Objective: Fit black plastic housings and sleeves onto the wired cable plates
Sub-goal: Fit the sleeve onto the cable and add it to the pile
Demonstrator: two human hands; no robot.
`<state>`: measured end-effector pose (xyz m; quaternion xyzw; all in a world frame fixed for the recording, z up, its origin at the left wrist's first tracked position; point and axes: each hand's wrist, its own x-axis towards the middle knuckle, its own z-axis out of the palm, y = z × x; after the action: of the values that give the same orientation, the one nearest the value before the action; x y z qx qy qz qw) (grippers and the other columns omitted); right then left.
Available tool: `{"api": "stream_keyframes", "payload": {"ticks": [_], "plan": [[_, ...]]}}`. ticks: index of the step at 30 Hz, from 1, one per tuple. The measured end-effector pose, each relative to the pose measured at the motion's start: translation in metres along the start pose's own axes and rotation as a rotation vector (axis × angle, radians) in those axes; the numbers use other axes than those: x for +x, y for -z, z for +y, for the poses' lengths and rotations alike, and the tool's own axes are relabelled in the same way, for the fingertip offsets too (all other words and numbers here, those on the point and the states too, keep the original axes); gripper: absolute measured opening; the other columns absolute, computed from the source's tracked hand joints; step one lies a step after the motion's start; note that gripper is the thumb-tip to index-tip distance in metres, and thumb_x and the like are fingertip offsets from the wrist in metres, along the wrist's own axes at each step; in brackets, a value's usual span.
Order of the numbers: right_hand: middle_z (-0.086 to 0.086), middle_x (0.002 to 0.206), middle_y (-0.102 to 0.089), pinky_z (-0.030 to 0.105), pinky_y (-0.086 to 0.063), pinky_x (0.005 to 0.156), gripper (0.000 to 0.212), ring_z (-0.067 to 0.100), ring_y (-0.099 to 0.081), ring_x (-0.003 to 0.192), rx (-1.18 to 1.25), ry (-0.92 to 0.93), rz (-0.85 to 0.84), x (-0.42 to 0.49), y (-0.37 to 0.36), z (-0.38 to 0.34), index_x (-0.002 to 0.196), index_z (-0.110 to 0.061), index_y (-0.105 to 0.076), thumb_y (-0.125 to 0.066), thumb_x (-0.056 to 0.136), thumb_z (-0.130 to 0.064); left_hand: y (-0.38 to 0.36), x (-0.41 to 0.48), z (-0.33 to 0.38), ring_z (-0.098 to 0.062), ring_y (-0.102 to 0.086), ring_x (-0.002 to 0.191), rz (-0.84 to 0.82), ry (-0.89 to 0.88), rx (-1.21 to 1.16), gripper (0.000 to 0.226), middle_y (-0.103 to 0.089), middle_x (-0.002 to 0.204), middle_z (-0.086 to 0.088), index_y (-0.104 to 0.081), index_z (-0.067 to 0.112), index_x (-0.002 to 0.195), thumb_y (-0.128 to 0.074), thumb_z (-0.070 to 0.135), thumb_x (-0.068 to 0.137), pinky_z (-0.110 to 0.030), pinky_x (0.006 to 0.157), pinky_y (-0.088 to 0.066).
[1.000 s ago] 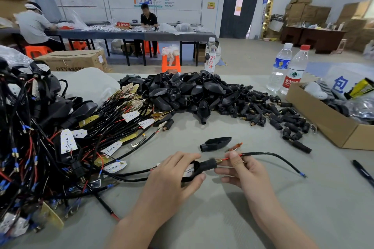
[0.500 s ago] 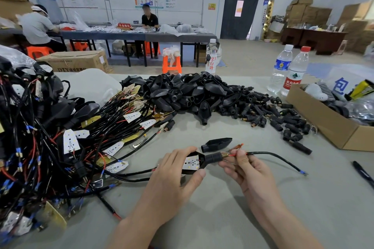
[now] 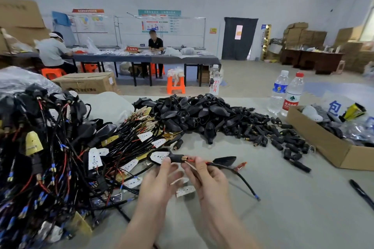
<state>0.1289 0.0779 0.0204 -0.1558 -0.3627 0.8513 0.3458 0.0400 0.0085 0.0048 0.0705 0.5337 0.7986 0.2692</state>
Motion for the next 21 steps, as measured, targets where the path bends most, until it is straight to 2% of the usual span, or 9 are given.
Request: {"api": "stream_keyframes", "payload": {"ticks": [2,4,6,8,10,11,15,18,21], "plan": [[0.015,0.097,-0.076,0.018,-0.056,0.067,0.029,0.017,-0.074,0.087,-0.082,0.022,-0.023,-0.005,-0.023,0.01,0.089,-0.008,-0.08,-0.069,0.079,-0.033,0.002,-0.01,0.012,-0.018,-0.074,0.072,-0.06,-0.005,0.01,0.037,-0.077,0.088,-0.009,-0.077,0.009,0.093,-0.053,0.037,0.099,-0.028,0.054,-0.056],[0.013,0.097,-0.077,0.024,-0.057,0.071,0.032,0.019,-0.074,0.089,-0.181,0.029,-0.065,-0.01,-0.045,0.021,0.095,-0.011,-0.079,-0.068,0.081,-0.038,0.01,-0.016,0.029,-0.015,-0.07,0.065,-0.052,-0.093,0.081,0.04,-0.075,0.076,-0.004,-0.079,0.017,0.079,-0.052,0.037,0.1,-0.029,0.057,-0.054],[0.012,0.098,-0.077,0.026,-0.058,0.076,0.03,0.023,-0.074,0.093,-0.206,0.04,-0.107,-0.013,-0.059,0.026,0.098,-0.009,-0.077,-0.066,0.086,-0.034,0.017,-0.019,0.048,-0.023,-0.07,0.073,-0.013,-0.183,0.162,0.036,-0.075,0.08,-0.01,-0.076,0.013,0.083,-0.055,0.037,0.099,-0.036,0.066,-0.053],[0.008,0.099,-0.077,0.022,-0.058,0.072,0.026,0.016,-0.073,0.088,-0.247,0.02,-0.18,-0.019,-0.076,0.03,0.106,-0.009,-0.073,-0.063,0.092,-0.028,0.029,-0.018,0.071,-0.032,-0.071,0.075,0.035,-0.266,0.239,0.034,-0.074,0.085,-0.016,-0.072,0.009,0.093,-0.056,0.038,0.099,-0.037,0.064,-0.053],[0.005,0.102,-0.077,0.019,-0.056,0.07,0.026,0.013,-0.072,0.084,-0.334,-0.032,-0.291,-0.026,-0.091,0.032,0.113,-0.01,-0.069,-0.059,0.096,-0.028,0.041,-0.017,0.099,-0.021,-0.069,0.06,0.079,-0.336,0.282,0.033,-0.074,0.077,-0.007,-0.07,0.01,0.092,-0.057,0.04,0.098,-0.029,0.046,-0.05],[0.006,0.102,-0.076,0.02,-0.056,0.07,0.027,0.014,-0.072,0.083,-0.371,-0.054,-0.358,-0.029,-0.098,0.032,0.113,-0.011,-0.068,-0.057,0.097,-0.03,0.048,-0.014,0.113,-0.014,-0.065,0.054,0.105,-0.376,0.312,0.031,-0.072,0.071,-0.002,-0.069,0.012,0.088,-0.058,0.04,0.097,-0.025,0.042,-0.047],[0.002,0.101,-0.076,0.027,-0.057,0.069,0.032,0.019,-0.073,0.071,-0.427,-0.054,-0.569,-0.042,-0.118,0.027,0.113,-0.019,-0.065,-0.052,0.095,-0.042,0.072,0.0,0.174,-0.009,-0.053,0.053,0.155,-0.505,0.449,0.029,-0.06,0.059,0.006,-0.062,0.018,0.074,-0.055,0.032,0.098,-0.027,0.051,-0.044],[0.003,0.103,-0.075,0.029,-0.058,0.068,0.024,0.02,-0.072,0.073,-0.419,-0.025,-0.589,-0.041,-0.124,0.024,0.113,-0.019,-0.065,-0.054,0.099,-0.035,0.095,0.011,0.221,-0.011,-0.048,0.053,0.197,-0.539,0.558,0.029,-0.055,0.06,0.006,-0.061,0.019,0.073,-0.054,0.032,0.098,-0.025,0.052,-0.04],[0.003,0.102,-0.075,0.028,-0.058,0.065,0.017,0.018,-0.071,0.076,-0.399,-0.015,-0.519,-0.034,-0.125,0.021,0.112,-0.018,-0.066,-0.054,0.101,-0.024,0.112,0.025,0.27,-0.008,-0.049,0.055,0.281,-0.585,0.673,0.021,-0.059,0.068,0.006,-0.068,0.016,0.089,-0.055,0.031,0.098,-0.024,0.053,-0.042]]}}
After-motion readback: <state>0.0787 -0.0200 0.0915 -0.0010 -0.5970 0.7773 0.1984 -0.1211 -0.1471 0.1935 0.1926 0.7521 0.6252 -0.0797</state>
